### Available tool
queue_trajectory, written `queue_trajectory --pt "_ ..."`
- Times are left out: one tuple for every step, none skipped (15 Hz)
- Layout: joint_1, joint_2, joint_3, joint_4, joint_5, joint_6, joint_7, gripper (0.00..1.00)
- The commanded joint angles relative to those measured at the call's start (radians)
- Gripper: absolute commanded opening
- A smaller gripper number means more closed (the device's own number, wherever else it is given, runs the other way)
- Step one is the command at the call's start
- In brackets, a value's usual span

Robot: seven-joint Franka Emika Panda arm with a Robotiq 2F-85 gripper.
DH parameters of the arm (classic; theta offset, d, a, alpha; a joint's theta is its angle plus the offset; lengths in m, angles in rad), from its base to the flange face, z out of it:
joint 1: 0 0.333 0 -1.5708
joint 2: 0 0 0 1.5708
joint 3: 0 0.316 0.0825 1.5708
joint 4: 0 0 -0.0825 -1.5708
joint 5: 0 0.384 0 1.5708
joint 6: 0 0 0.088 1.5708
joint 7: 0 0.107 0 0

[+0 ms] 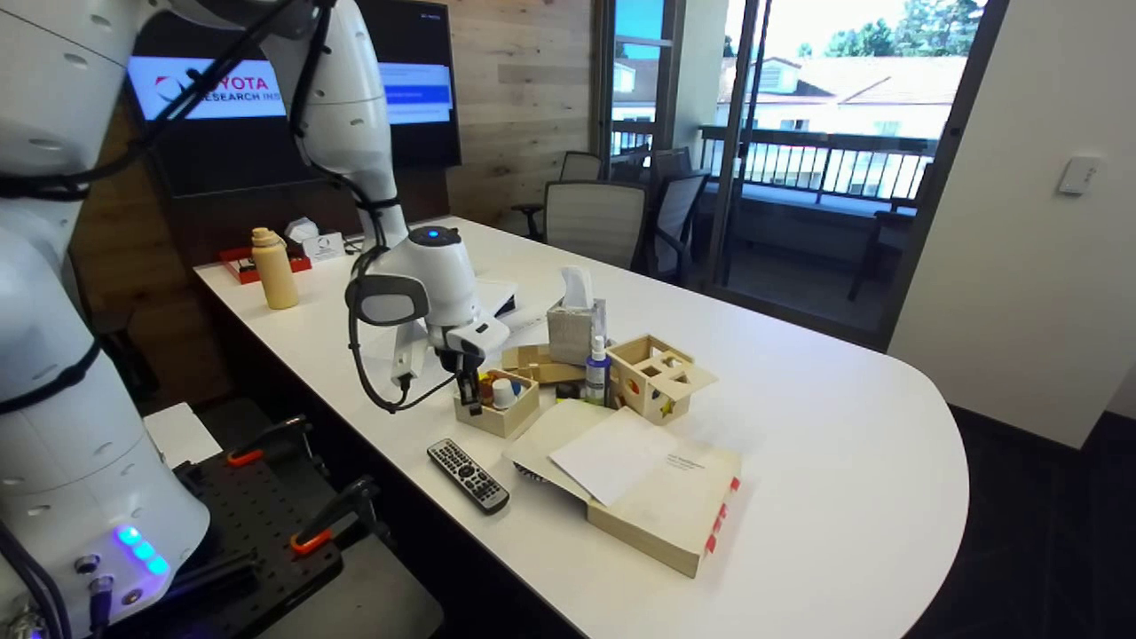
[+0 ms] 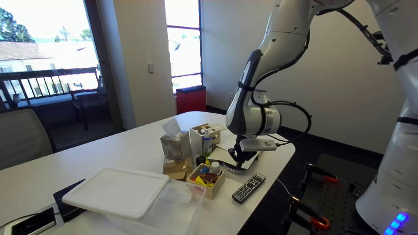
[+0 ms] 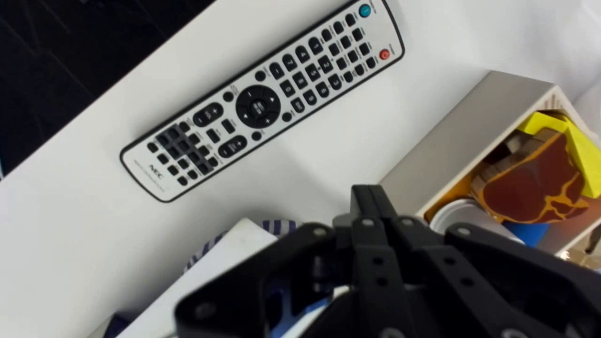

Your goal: Press the button on the remote

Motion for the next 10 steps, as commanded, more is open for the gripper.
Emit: queue_trajectory --pt "0.048 -0.164 -0.016 -0.104 0.016 -0.013 0.016 0.32" --pt "0.063 -0.195 -0.022 -0.122 0.014 -0.011 0.018 0.4" --pt "0.082 -0.225 -0.032 -0.14 0.012 -0.012 0.02 0.47" --pt "0.102 -0.249 -0.046 -0.155 0.008 -0.013 0.021 0.56" --pt "0.125 -0.274 -0.064 -0.17 0.004 -0.013 0.023 0.62" --pt "0.148 -0.294 -0.081 -0.183 0.002 -0.01 0.024 0.71" --pt "0.168 -0.315 -0.095 -0.196 0.001 -0.007 0.025 0.78" --pt "0.19 -0.328 -0.112 -0.205 -0.001 -0.002 0.025 0.84" --pt "0.186 -0.347 -0.122 -0.226 -0.1 0.0 0.106 0.93" --pt "0.198 -0.357 -0.138 -0.233 -0.128 0.0 0.126 0.99"
